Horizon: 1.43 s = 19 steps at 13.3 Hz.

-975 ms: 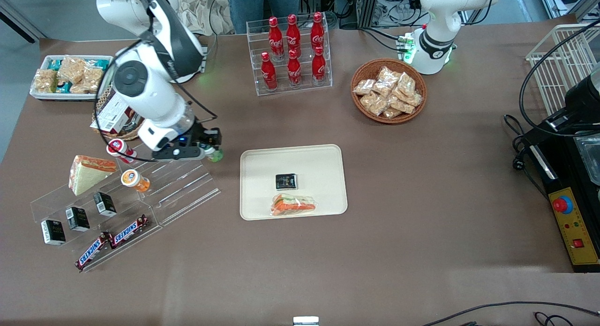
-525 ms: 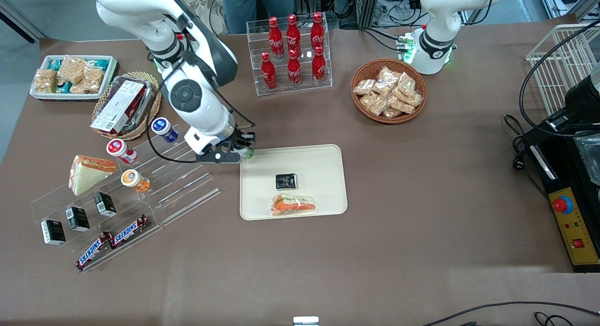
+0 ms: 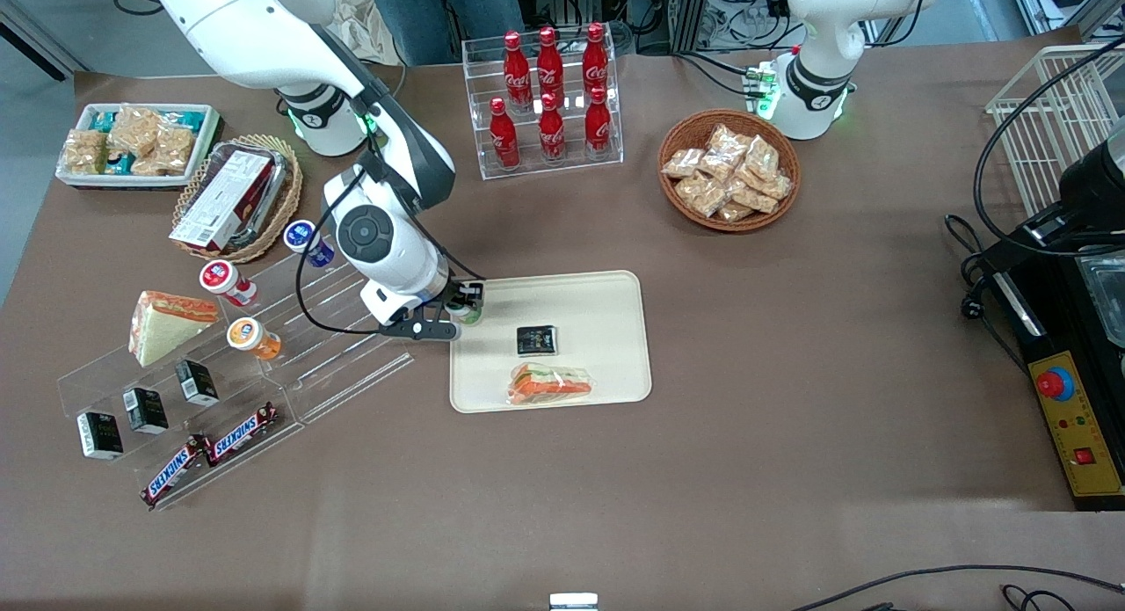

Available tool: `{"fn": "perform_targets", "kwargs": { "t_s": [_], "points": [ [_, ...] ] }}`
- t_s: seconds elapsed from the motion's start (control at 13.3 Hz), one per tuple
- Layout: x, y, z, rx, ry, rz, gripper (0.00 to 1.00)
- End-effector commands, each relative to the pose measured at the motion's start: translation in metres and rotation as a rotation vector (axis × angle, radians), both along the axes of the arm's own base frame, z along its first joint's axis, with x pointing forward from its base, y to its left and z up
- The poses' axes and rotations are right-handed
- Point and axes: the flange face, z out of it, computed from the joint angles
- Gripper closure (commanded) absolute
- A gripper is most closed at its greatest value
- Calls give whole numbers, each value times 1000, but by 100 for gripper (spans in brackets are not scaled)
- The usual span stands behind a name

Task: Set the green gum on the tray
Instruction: 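Lift the gum bottle out of the rack and carry it to the cream tray, then lower the gum bottle onto the tray and open the right gripper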

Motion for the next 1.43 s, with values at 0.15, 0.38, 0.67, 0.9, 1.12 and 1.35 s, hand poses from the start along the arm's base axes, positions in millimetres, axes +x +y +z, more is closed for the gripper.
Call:
{"fn": "perform_targets", "kwargs": {
  "t_s": [0.15,0.38,0.67,0.9,1.12,1.35],
  "points": [
    [6,14,-23,-11,7,7,60],
    [7,15,-27,-10,13,5,60],
    [4,18,-33,-14,23,-13,52],
    [6,19,-31,-10,10,-7,0],
    [7,19,-26,-6,0,-1,0],
    [21,11,13,-2,-51,-6,0]
  ]
}}
